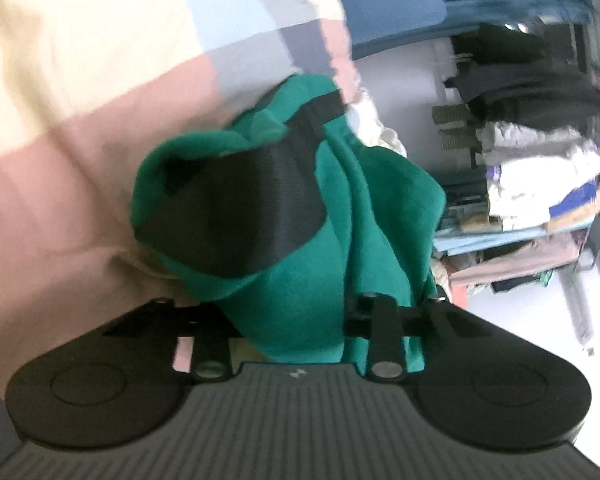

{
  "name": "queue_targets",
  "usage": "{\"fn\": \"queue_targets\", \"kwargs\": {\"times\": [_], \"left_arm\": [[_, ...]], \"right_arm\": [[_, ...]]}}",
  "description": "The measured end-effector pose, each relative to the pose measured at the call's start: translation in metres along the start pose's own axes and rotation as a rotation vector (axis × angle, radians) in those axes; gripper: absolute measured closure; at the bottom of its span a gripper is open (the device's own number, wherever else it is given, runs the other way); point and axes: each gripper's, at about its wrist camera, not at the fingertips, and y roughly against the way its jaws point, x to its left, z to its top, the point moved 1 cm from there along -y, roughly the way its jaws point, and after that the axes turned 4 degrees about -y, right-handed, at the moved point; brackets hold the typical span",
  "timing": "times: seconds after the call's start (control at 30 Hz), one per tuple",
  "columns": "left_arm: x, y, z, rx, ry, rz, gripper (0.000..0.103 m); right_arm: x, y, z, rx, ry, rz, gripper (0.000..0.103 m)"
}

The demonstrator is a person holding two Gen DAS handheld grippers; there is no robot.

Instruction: Fold large clothes

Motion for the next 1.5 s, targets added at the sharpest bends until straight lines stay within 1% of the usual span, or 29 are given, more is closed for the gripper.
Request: {"fn": "queue_targets", "kwargs": {"times": [0.03,0.07,0.17,0.23,0.4,0.47,0.6,0.67,0.73,0.87,0.9,0.97,1.03,1.07,1.13,1.2,1.23,1.27,1.3,1.33,1.37,1.4,1.5], "left_arm": [[-0.005,0.005,-0.002,-0.011,-0.038,0.008,0.074],[-0.01,0.009,-0.003,-0.023,-0.066,0.013,0.077],[-0.018,0.024,-0.004,-0.047,-0.095,0.01,0.08],[-0.026,0.037,-0.007,-0.063,-0.13,0.011,0.081],[-0.042,0.08,-0.02,-0.086,-0.185,-0.009,0.082],[-0.047,0.095,-0.025,-0.097,-0.217,-0.007,0.082],[-0.052,0.129,-0.039,-0.125,-0.229,-0.021,0.083],[-0.056,0.148,-0.047,-0.136,-0.223,-0.025,0.083],[-0.06,0.167,-0.056,-0.145,-0.231,-0.033,0.083],[-0.064,0.212,-0.082,-0.169,-0.28,-0.042,0.083],[-0.063,0.218,-0.086,-0.169,-0.284,-0.041,0.083],[-0.058,0.222,-0.092,-0.153,-0.282,-0.022,0.083],[-0.057,0.22,-0.094,-0.142,-0.296,0.008,0.083],[-0.056,0.218,-0.093,-0.133,-0.301,0.01,0.081],[-0.059,0.209,-0.088,-0.092,-0.312,0.006,0.071],[-0.061,0.206,-0.084,-0.071,-0.308,-0.02,0.045],[-0.063,0.205,-0.084,-0.061,-0.32,-0.041,0.039],[-0.065,0.204,-0.083,-0.055,-0.334,-0.046,0.034],[-0.067,0.202,-0.082,-0.051,-0.348,-0.044,0.032],[-0.069,0.203,-0.081,-0.048,-0.364,-0.044,0.032],[-0.071,0.202,-0.08,-0.047,-0.374,-0.049,0.031],[-0.077,0.198,-0.079,-0.047,-0.381,-0.051,0.031],[-0.091,0.192,-0.07,-0.065,-0.424,-0.046,0.031]], "right_arm": [[0.004,0.004,0.0,-0.001,0.018,0.006,0.068],[0.009,0.009,0.0,-0.004,0.045,0.009,0.074],[0.02,0.025,-0.003,-0.021,0.132,0.017,0.079],[0.022,0.035,-0.004,-0.021,0.148,0.027,0.08],[0.021,0.058,-0.005,-0.04,0.104,0.106,0.081],[0.026,0.067,-0.007,-0.052,0.117,0.123,0.081],[0.033,0.09,-0.013,-0.057,0.16,0.165,0.081],[0.031,0.104,-0.016,-0.05,0.127,0.194,0.081],[0.032,0.121,-0.02,-0.057,0.156,0.21,0.081],[0.029,0.151,-0.028,-0.081,0.169,0.268,0.081],[0.028,0.156,-0.03,-0.087,0.176,0.275,0.081],[0.025,0.159,-0.032,-0.085,0.193,0.268,0.081],[0.024,0.153,-0.032,-0.071,0.193,0.235,0.081],[0.024,0.15,-0.032,-0.068,0.191,0.221,0.081],[0.023,0.144,-0.031,-0.07,0.184,0.2,0.08],[0.023,0.143,-0.03,-0.067,0.182,0.184,0.079],[0.023,0.142,-0.028,-0.061,0.175,0.185,0.076],[0.023,0.141,-0.026,-0.052,0.166,0.193,0.065],[0.023,0.141,-0.025,-0.048,0.161,0.205,0.057],[0.024,0.142,-0.025,-0.052,0.15,0.227,0.038],[0.025,0.145,-0.024,-0.063,0.141,0.252,0.027],[0.027,0.147,-0.024,-0.074,0.143,0.264,0.025],[0.038,0.145,-0.017,-0.076,0.169,0.276,0.025]]}}
